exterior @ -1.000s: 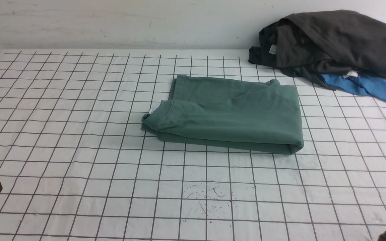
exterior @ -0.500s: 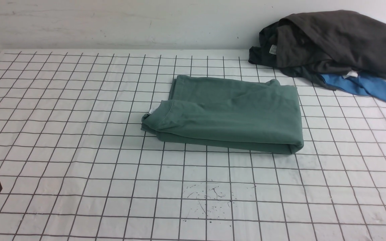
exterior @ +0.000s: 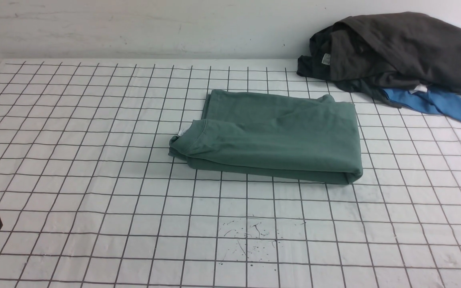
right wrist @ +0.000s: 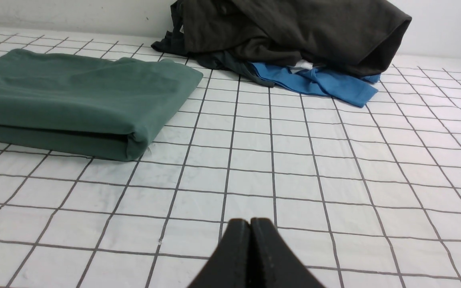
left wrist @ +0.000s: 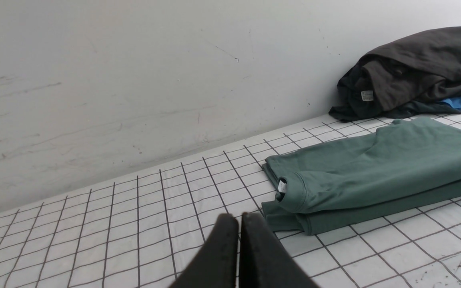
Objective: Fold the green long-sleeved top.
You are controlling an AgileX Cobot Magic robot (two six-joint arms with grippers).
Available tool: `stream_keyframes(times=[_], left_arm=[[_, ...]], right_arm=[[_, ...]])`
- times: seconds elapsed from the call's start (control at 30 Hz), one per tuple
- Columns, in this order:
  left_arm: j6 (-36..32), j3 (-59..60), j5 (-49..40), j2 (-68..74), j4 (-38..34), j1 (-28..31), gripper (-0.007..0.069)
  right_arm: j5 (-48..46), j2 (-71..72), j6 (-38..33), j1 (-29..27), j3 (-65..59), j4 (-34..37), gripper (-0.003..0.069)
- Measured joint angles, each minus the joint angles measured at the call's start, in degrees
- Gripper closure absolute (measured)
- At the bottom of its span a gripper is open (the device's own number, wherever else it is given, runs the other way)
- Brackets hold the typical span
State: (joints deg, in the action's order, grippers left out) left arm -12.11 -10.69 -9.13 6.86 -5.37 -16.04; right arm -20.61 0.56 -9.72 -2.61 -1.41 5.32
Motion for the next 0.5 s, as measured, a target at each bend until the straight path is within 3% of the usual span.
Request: stream_keyframes(times=[0.13,0.33,0.5], left_arm=[[0.0,3.29,1.43,-3.21,-0.04,0.97,0.0631],[-0.55,11.14,1.5,-7.46,-0.04,7.83,0.0631],[0.06,12.15,-7.47,-7.46,-0.83,12.26,0.0631]], right_arm=[[0.0,0.0,0.0,0.0,0.0,-0.07,0.0673],[-0.12,0.0,0.0,0.0,0.0,-0.18,0.0673],[-0.12,0.0,0.0,0.0,0.0,-0.18,0.0673]])
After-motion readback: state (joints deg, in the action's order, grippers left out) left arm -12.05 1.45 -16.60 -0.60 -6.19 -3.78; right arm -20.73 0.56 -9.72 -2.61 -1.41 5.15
